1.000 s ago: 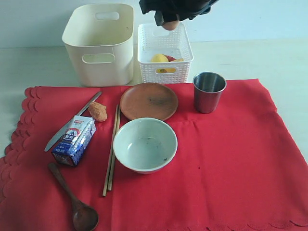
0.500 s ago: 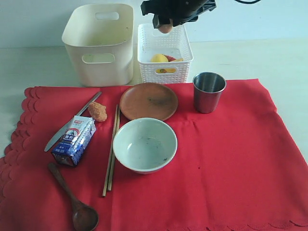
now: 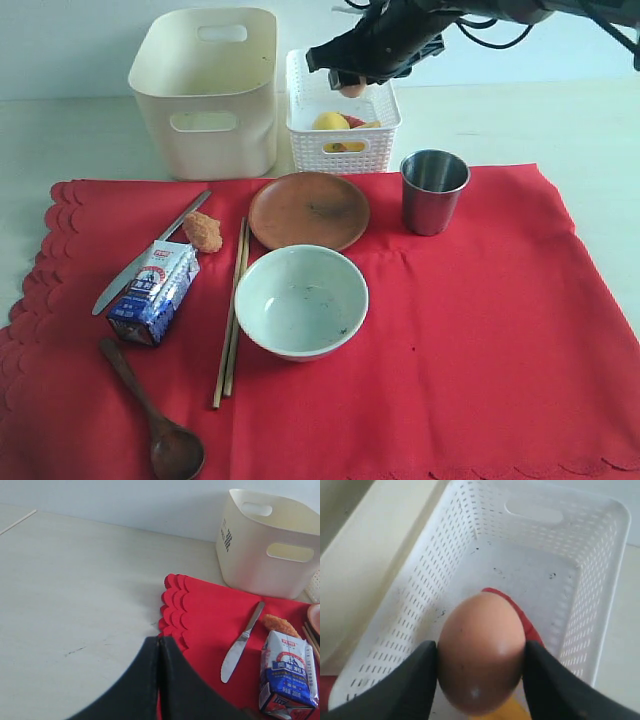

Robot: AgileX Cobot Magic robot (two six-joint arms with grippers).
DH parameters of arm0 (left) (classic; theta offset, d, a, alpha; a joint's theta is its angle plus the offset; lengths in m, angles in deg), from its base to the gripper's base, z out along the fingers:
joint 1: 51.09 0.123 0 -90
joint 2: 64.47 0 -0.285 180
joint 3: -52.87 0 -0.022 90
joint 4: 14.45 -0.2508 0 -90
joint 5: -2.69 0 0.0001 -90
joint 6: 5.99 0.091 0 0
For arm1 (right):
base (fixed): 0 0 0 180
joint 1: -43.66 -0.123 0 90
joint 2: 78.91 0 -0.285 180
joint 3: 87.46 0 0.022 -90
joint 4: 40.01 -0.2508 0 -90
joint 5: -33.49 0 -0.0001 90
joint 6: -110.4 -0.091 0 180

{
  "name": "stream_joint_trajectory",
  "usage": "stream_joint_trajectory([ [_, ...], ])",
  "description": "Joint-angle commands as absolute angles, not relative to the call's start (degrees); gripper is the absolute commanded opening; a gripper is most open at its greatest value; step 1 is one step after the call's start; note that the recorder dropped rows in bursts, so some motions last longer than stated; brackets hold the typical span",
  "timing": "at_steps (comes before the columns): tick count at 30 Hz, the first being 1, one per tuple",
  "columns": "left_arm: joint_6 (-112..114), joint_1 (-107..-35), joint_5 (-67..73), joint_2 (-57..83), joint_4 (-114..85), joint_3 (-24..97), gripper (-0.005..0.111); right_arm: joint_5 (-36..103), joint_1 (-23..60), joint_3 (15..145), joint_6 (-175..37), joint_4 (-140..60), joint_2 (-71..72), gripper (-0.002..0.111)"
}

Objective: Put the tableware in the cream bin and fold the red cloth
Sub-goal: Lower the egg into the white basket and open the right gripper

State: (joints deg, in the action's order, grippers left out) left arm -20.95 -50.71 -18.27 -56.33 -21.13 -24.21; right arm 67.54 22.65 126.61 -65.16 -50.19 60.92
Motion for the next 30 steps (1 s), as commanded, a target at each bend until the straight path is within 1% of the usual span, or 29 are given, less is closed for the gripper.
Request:
stream_joint_trajectory([
  [1, -20.79, -51.12, -17.99, -56.69, -21.42, -24.35, 0.0, 64.13, 22.96, 127.28, -64.47, -49.87, 62.34, 0.0],
  [5, -20.79, -51.12, -17.99, -56.69, -21.42, -24.35, 0.0, 63.61, 22.96, 127.28, -64.47, -49.98, 63.64, 0.002],
  [7, -20.79, -51.12, -17.99, -56.69, -21.42, -24.35, 0.0, 63.25, 22.96, 127.28, -64.47, -49.98, 64.26, 0.007],
  [10, -20.79, -51.12, -17.99, -56.69, -21.42, -24.35, 0.0, 63.38, 22.96, 127.28, -64.47, -49.87, 65.15, 0.017],
  [16, -20.79, -51.12, -17.99, -56.69, -21.42, -24.35, 0.0, 63.9, 22.96, 127.28, -64.6, -46.26, 65.64, 0.046],
  [20, -20.79, -51.12, -17.99, -56.69, -21.42, -24.35, 0.0, 63.9, 22.96, 127.28, -64.6, -45.42, 65.53, 0.069],
  [22, -20.79, -51.12, -17.99, -56.69, -21.42, -24.35, 0.0, 64.0, 22.96, 127.28, -64.6, -45.42, 65.31, 0.075],
  [24, -20.79, -51.12, -17.99, -56.69, -21.42, -24.35, 0.0, 64.12, 22.96, 127.28, -64.6, -45.42, 64.89, 0.077],
  [30, -20.79, -51.12, -17.99, -56.69, -21.42, -24.35, 0.0, 64.12, 22.96, 127.28, -64.68, -45.42, 62.21, 0.077],
])
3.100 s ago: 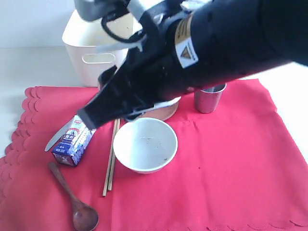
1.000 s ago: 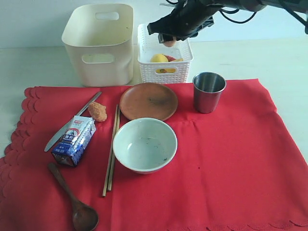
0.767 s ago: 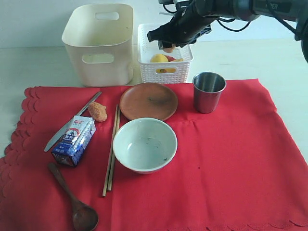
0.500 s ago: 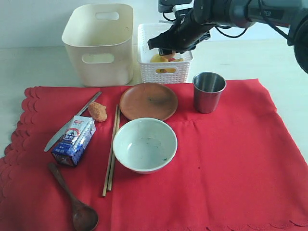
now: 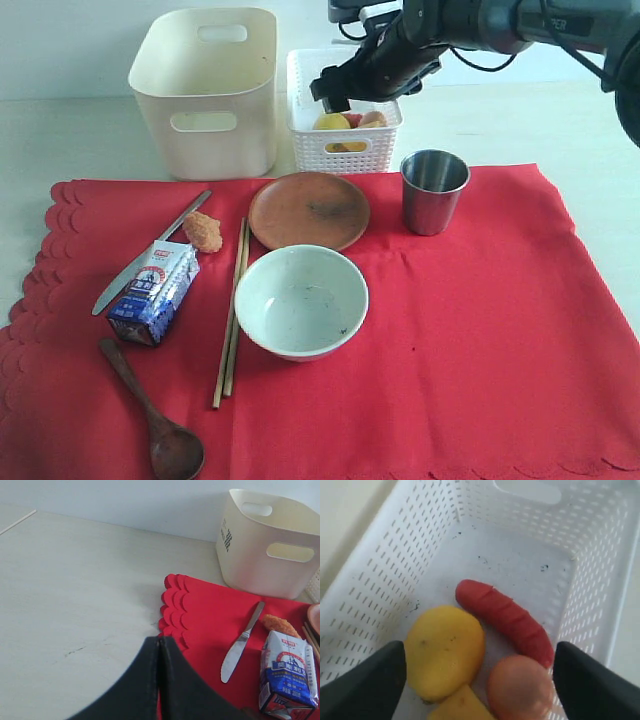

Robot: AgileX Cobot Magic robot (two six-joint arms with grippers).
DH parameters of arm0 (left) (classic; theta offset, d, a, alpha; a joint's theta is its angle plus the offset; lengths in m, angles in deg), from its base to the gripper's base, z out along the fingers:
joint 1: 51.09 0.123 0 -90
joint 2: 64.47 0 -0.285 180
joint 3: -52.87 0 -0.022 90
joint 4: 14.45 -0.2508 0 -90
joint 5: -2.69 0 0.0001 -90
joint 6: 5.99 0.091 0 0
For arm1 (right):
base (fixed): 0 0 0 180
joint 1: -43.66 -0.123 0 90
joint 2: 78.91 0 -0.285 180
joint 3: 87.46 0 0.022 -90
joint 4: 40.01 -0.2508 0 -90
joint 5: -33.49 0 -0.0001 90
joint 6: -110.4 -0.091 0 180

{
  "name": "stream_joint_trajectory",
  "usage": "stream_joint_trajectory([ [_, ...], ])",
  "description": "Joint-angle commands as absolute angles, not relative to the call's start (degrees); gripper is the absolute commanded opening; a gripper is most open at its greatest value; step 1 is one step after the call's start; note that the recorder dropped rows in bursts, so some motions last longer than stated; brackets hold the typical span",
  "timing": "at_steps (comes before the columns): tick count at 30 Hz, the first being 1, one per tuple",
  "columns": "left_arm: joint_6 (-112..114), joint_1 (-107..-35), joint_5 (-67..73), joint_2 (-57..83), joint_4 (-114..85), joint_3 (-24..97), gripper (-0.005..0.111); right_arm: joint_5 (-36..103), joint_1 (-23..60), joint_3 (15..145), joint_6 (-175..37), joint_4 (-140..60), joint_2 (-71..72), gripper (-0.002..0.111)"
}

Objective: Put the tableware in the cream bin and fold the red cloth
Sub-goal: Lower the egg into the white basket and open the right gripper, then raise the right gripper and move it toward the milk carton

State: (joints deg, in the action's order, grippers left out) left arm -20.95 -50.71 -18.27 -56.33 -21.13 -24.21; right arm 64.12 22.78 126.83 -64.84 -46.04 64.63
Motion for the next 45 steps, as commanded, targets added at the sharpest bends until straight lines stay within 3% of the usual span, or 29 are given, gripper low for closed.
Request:
stream_joint_trajectory([
  [1, -20.79, -51.12, -17.99, -56.69, -21.42, -24.35, 0.0, 64.12, 22.96, 127.28, -64.68, -45.42, 61.53, 0.077],
  [31, -20.79, -51.12, -17.99, -56.69, -21.42, -24.35, 0.0, 91.66, 22.96, 127.28, -66.59, -57.66, 50.3, 0.073],
  [45, -20.79, -51.12, -17.99, -56.69, -21.42, -24.35, 0.0, 98.28, 19.52, 127.05, -66.06, -56.91, 44.75, 0.073],
])
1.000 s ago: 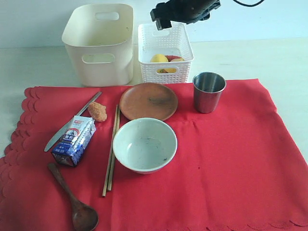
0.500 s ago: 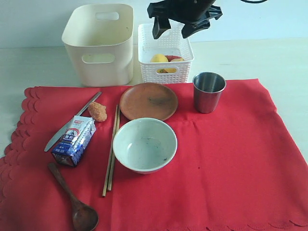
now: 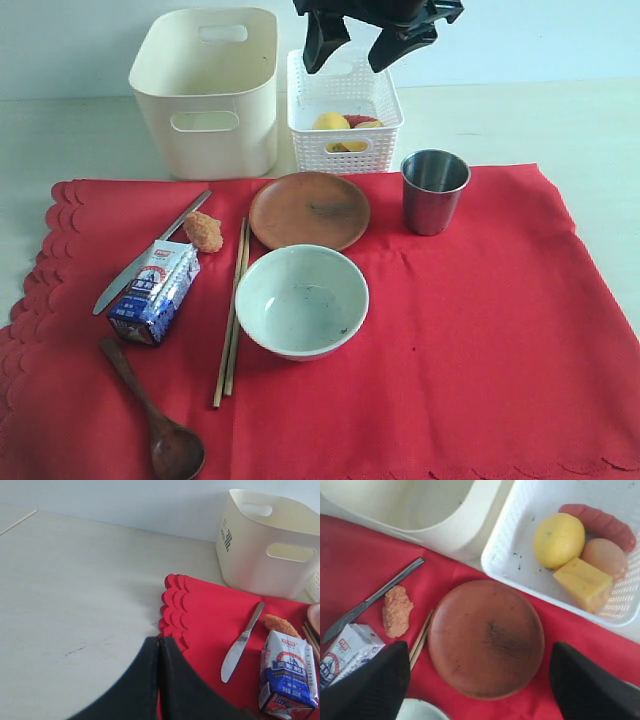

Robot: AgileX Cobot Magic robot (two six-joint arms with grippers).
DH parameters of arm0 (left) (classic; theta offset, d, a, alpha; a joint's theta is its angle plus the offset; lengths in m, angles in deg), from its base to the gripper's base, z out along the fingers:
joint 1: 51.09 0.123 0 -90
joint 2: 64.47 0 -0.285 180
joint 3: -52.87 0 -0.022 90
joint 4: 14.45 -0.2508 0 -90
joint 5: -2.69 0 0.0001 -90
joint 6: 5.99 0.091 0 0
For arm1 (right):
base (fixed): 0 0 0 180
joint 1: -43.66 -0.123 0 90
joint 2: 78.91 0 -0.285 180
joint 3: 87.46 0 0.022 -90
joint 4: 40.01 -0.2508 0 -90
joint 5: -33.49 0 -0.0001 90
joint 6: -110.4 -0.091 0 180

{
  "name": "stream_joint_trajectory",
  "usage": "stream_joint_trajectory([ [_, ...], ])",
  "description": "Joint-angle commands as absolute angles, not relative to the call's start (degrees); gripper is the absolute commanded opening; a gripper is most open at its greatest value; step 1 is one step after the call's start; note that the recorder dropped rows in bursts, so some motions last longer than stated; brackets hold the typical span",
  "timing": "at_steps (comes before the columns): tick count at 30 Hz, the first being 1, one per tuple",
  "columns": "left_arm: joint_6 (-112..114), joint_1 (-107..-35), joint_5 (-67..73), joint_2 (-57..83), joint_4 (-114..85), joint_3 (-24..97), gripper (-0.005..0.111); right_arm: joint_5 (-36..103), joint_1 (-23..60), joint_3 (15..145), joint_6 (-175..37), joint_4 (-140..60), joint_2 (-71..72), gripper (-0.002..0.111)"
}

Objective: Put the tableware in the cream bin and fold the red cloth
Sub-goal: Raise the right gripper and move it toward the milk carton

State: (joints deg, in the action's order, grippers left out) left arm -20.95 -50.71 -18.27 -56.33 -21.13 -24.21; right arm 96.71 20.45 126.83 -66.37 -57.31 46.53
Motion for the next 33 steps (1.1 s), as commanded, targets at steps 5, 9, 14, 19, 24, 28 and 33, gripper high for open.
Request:
stream_joint_trajectory([
  [5, -20.79, -51.12, -17.99, -56.69, -21.42, -24.35, 0.0, 99.7, 18.35, 127.05, -65.53, -56.8, 42.81, 0.073],
  [9, -20.79, -51.12, -17.99, -56.69, -21.42, -24.35, 0.0, 100.37, 16.94, 127.05, -64.62, -57.07, 41.08, 0.073],
  [14, -20.79, -51.12, -17.99, -56.69, -21.42, -24.35, 0.0, 101.15, 14.23, 127.05, -63.5, -56.95, 39.63, 0.073],
  [19, -20.79, -51.12, -17.99, -56.69, -21.42, -24.35, 0.0, 101.15, 10.1, 127.05, -63.22, -56.95, 39.35, 0.073],
  [24, -20.79, -51.12, -17.99, -56.69, -21.42, -24.35, 0.0, 100.81, 5.55, 127.05, -63.22, -56.95, 39.59, 0.073],
  [28, -20.79, -51.12, -17.99, -56.69, -21.42, -24.35, 0.0, 100.45, 2.14, 127.05, -63.22, -56.95, 39.72, 0.073],
  [33, -20.79, -51.12, -17.99, -56.69, -21.42, -24.35, 0.0, 99.63, -1.66, 127.05, -63.22, -55.12, 39.72, 0.073],
])
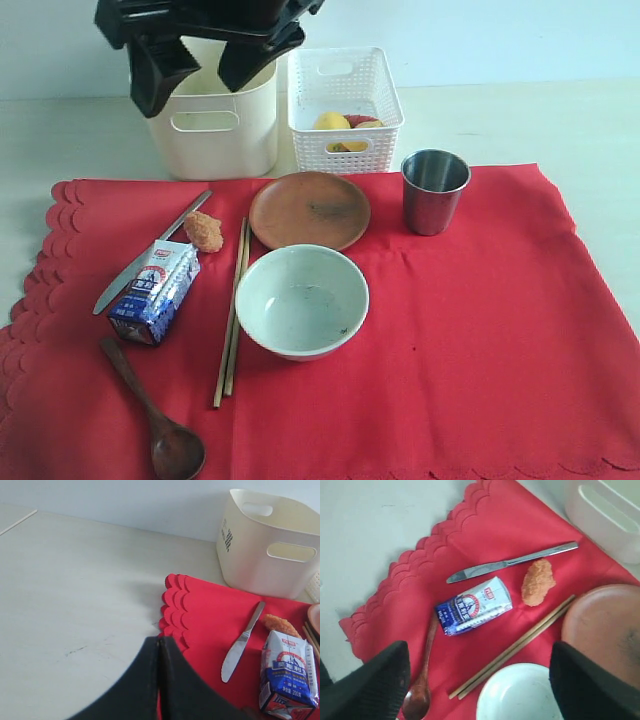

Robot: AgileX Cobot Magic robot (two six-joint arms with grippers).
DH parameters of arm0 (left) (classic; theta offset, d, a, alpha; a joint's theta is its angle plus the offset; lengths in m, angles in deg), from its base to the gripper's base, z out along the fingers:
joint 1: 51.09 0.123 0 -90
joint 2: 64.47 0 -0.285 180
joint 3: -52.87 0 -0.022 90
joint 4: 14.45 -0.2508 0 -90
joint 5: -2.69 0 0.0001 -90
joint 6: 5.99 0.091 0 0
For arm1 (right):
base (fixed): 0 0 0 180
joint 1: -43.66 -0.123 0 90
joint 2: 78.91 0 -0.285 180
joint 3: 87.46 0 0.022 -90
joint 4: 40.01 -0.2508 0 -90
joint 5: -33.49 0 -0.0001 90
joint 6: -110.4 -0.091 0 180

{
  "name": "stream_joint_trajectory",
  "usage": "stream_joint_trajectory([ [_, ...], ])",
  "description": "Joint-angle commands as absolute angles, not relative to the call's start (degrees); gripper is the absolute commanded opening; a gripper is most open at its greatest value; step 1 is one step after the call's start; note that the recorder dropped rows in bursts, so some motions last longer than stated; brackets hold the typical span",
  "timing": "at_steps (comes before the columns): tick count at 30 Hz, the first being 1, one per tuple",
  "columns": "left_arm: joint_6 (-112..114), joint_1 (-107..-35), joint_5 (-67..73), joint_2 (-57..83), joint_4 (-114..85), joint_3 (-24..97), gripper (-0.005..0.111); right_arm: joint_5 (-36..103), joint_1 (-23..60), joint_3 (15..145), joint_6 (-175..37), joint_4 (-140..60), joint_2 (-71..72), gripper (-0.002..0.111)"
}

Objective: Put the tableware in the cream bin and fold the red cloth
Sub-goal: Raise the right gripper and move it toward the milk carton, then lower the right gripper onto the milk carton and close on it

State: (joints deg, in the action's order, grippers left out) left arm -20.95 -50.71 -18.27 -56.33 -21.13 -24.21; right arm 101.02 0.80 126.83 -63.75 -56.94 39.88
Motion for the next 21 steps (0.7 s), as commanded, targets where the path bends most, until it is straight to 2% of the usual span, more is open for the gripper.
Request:
stream_joint_trajectory([
  [1, -20.79, -51.12, -17.99, -56.69, -21.42, -24.35, 0.0, 99.5, -2.35, 127.05, -63.33, -54.23, 39.72, 0.073],
  [21, -20.79, -51.12, -17.99, -56.69, -21.42, -24.35, 0.0, 99.5, -11.48, 127.05, -63.77, -53.01, 48.2, 0.073],
])
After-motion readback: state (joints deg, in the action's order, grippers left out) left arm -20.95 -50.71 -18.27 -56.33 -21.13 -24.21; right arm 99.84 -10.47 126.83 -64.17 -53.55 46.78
